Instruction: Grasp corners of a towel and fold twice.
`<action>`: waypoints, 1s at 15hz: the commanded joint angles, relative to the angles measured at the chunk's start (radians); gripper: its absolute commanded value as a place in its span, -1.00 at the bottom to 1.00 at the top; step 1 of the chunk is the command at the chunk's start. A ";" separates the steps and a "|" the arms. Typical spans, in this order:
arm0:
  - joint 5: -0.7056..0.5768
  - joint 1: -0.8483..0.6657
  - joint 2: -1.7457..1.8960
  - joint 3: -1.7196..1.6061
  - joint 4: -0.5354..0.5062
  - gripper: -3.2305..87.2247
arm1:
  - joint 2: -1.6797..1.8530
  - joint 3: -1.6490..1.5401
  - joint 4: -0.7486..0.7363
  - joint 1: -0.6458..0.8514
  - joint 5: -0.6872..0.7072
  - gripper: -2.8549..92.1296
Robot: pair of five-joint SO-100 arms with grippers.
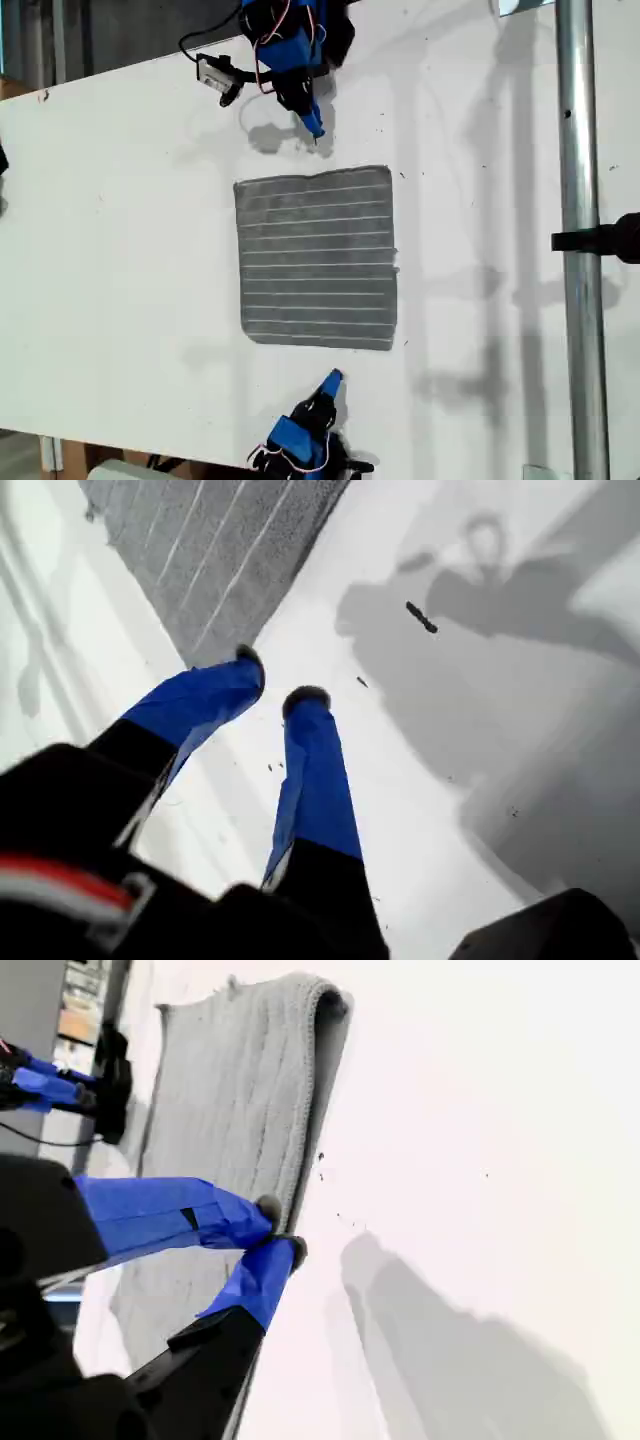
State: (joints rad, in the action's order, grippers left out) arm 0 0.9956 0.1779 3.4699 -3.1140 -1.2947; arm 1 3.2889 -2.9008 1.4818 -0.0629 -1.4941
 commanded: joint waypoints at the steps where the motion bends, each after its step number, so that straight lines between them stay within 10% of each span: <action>1: 0.558 -0.198 0.008 -0.006 0.025 -0.96 | 0.002 0.008 0.011 0.067 0.008 -0.72; 11: 0.433 -0.238 0.008 -0.008 0.000 -0.97 | -0.057 0.141 -0.124 -0.055 -0.014 -0.94; 15: 0.419 -0.256 0.008 -0.008 0.000 -0.97 | -1.190 1.037 -0.055 -0.164 0.207 -0.94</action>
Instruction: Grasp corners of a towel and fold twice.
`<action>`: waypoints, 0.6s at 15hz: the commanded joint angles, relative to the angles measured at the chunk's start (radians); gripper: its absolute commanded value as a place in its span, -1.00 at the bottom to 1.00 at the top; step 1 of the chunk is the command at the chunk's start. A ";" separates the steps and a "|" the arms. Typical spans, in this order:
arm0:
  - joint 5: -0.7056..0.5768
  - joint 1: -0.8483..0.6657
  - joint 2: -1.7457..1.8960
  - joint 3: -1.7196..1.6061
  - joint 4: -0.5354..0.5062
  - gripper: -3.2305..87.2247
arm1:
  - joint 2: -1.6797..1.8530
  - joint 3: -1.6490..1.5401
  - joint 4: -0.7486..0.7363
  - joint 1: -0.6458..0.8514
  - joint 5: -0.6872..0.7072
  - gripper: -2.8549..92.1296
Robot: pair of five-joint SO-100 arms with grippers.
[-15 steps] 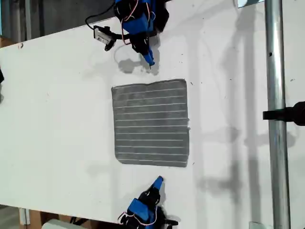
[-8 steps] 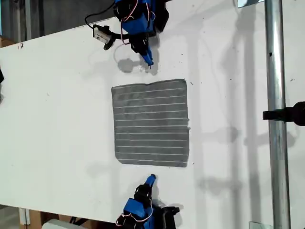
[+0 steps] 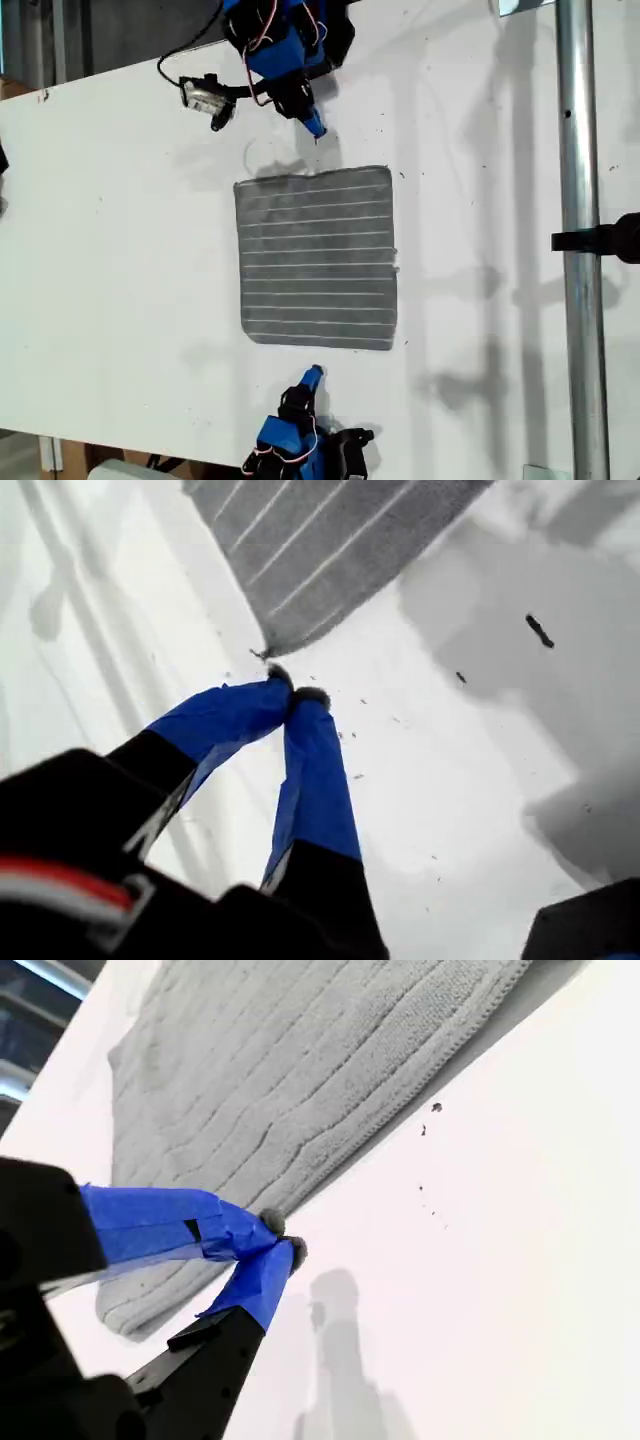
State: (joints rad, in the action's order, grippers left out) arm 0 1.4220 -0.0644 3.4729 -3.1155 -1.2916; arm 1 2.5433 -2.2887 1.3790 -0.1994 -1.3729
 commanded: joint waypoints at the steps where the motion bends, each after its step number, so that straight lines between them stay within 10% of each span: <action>1: -0.011 -0.014 0.005 -0.006 -0.005 -0.97 | -0.643 0.637 0.109 -0.049 0.153 -0.94; 6: -0.009 -0.009 0.005 -0.006 -0.005 -0.97 | -0.991 0.936 0.161 -0.170 0.252 -0.89; 8: -0.015 -0.018 0.005 -0.006 -0.005 -0.97 | -0.951 0.922 0.193 -0.161 0.242 -0.11; 9: -0.018 -0.020 0.005 -0.006 -0.005 -0.97 | -0.934 0.916 0.198 -0.152 0.252 -0.13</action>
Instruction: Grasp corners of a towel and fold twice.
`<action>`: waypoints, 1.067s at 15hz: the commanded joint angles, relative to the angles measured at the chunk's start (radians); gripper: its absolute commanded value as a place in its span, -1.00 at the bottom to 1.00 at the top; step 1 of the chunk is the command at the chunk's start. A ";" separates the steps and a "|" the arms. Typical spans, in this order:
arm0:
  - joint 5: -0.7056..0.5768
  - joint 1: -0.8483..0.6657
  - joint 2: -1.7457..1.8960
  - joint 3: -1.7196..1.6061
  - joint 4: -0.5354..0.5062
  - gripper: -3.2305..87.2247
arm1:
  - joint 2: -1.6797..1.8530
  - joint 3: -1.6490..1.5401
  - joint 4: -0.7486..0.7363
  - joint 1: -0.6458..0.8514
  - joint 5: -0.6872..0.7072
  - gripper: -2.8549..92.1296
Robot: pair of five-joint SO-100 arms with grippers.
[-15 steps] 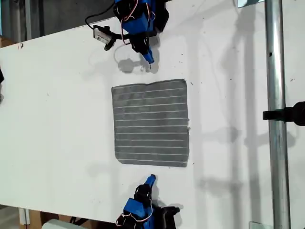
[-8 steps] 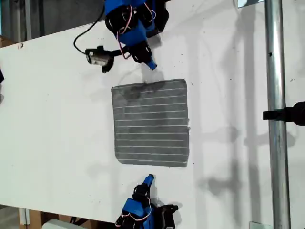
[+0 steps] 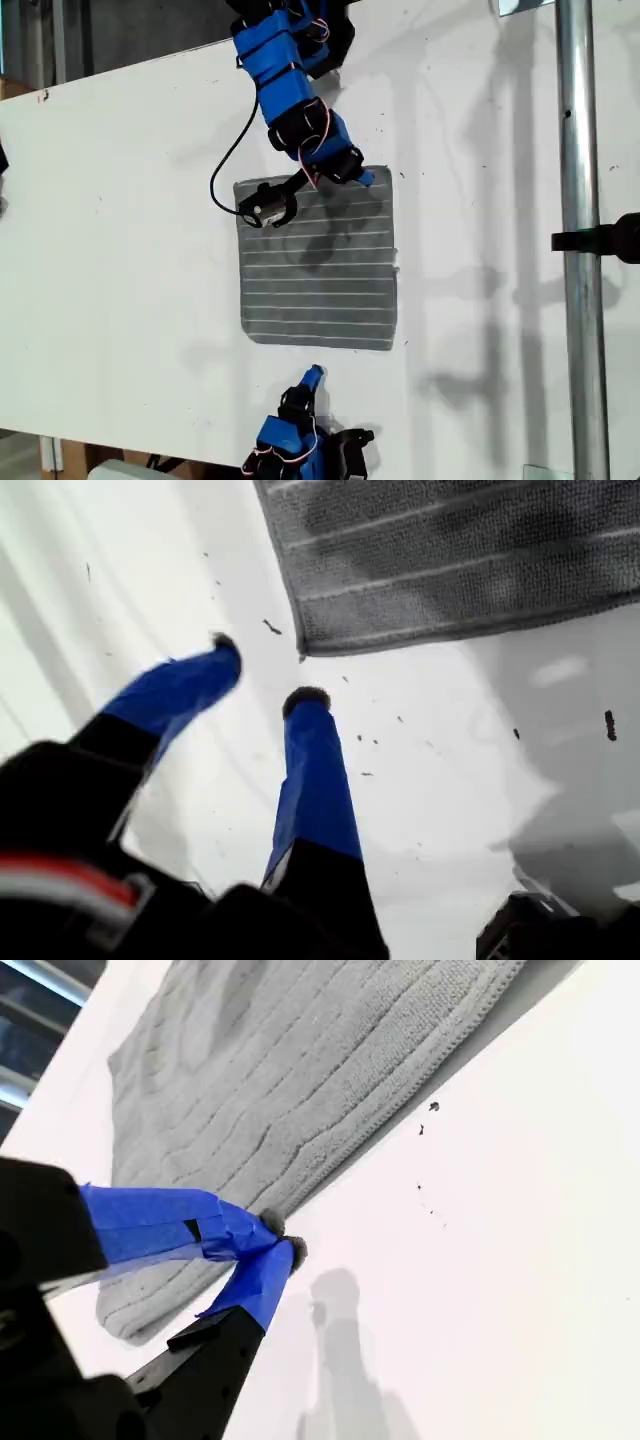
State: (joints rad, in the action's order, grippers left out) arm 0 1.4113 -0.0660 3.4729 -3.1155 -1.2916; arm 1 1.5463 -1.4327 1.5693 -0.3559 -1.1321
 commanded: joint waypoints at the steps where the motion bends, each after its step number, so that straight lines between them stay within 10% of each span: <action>1: -0.009 -0.018 0.005 -0.006 -0.005 -0.97 | 0.083 0.028 0.011 0.021 0.011 -0.13; 16: -0.009 -0.020 0.005 -0.006 -0.006 -0.97 | -0.199 -0.385 -0.428 0.054 -0.012 -0.38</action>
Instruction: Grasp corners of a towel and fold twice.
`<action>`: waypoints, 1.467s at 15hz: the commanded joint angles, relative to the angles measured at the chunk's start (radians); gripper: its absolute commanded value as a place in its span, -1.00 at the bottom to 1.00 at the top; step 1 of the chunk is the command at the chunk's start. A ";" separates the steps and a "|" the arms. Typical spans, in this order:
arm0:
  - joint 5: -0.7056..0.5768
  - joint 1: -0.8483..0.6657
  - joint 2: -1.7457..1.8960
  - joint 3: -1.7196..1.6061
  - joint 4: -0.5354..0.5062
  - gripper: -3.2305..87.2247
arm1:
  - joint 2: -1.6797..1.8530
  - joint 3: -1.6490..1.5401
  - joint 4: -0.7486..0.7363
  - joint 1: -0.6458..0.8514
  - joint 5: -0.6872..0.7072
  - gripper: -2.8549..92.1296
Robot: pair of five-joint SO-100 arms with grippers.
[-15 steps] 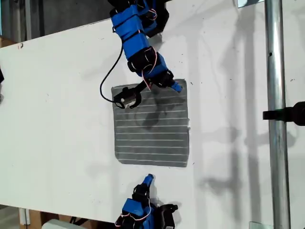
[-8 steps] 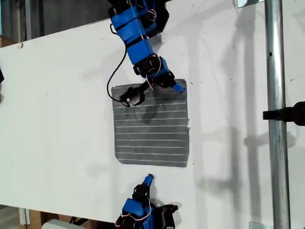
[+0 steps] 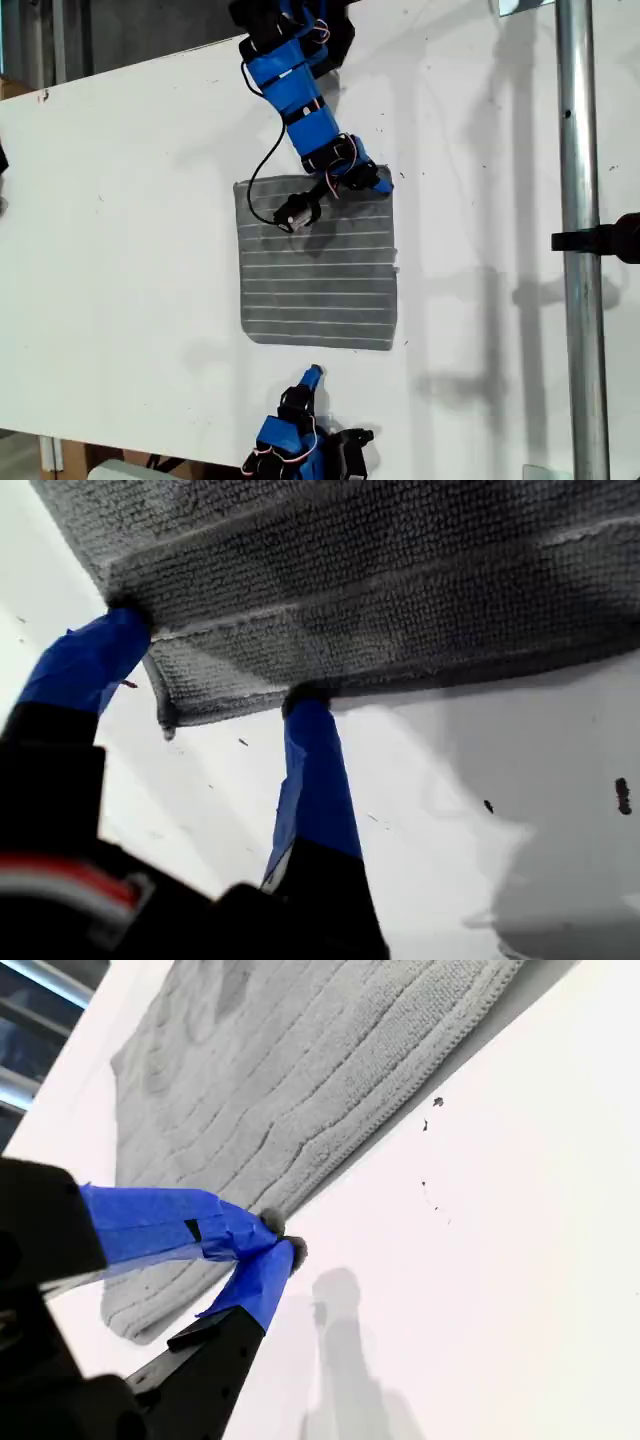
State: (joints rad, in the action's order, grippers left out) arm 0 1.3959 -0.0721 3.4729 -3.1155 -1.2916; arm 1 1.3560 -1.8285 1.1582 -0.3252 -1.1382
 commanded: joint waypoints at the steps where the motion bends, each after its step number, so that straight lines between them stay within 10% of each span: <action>1: 0.009 -0.015 0.005 -0.006 -0.006 -0.97 | -0.034 0.012 -0.025 0.041 -0.011 -0.42; 5: 0.061 -0.017 0.005 -0.005 -0.006 -0.97 | -0.032 0.035 -0.043 0.046 -0.003 -0.94; 12: 0.114 0.066 -0.534 0.575 -0.005 -0.97 | -0.038 0.048 -0.057 0.032 -0.002 -0.94; 20: -0.163 0.367 -1.740 1.608 -0.150 -0.94 | -0.032 0.091 -0.029 0.029 0.002 -0.94; 22: -0.183 0.376 -1.845 1.715 -0.216 -0.20 | -0.034 0.104 -0.029 0.031 0.002 -0.94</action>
State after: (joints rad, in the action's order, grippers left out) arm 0 1.2333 0.2915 1.6690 -1.5140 -1.4742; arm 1 1.3085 -1.7671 1.1259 -0.2930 -1.1413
